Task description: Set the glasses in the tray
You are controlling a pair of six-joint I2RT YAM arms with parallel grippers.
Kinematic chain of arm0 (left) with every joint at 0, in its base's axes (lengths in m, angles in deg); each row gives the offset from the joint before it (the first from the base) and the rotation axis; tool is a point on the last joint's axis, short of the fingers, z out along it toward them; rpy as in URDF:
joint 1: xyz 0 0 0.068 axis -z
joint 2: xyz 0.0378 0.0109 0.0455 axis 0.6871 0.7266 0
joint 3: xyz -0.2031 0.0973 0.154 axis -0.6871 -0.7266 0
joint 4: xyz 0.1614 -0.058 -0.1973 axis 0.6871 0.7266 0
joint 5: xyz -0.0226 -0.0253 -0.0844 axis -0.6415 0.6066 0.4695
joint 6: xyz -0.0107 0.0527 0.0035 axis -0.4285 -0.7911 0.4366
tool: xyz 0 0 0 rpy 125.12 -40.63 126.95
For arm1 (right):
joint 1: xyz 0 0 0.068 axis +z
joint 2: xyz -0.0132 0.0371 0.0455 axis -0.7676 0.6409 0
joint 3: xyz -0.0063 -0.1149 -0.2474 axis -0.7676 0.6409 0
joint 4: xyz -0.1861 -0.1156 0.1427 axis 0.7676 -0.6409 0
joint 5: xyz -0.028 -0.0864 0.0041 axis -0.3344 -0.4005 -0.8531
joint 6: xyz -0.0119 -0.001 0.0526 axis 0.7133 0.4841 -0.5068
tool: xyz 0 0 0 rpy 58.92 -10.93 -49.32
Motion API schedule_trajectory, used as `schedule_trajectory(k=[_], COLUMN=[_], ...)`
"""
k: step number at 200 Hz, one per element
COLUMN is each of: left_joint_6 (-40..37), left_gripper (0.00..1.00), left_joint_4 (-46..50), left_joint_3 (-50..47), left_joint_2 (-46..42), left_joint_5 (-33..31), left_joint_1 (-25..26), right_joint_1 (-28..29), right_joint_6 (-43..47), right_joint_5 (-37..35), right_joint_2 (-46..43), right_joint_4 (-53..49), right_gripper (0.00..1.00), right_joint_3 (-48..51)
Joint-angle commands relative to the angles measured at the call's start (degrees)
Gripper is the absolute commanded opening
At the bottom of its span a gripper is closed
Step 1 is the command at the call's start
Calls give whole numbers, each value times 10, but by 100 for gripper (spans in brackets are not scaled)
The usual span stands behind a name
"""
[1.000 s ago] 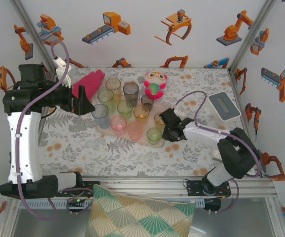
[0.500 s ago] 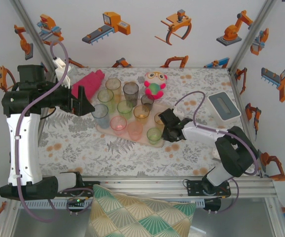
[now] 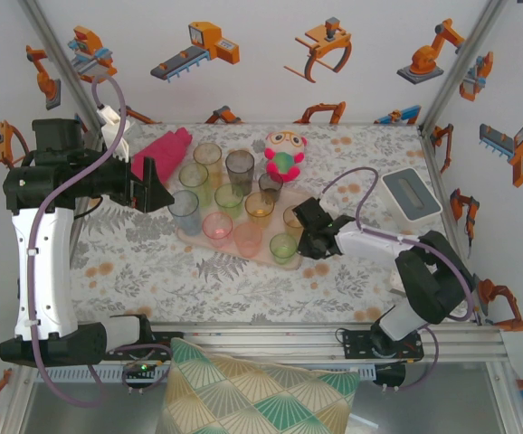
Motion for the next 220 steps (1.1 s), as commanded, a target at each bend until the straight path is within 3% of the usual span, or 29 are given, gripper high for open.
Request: schedule_trajectory(k=[1,220], left_joint_6=[3,4], left_gripper=[97,97], left_joint_4=[0,2], left_joint_3=[1,4], left_joint_2=[-8,-13], left_joint_5=[4,1], left_joint_1=[-1,-6], right_joint_1=[-17,-149], right_joint_6=[23,125], right_joint_5=[-34,-15], right_joint_2=[-11,-49], right_joint_4=[-23,-61], right_gripper=[1,1], right_joint_3=[14,16])
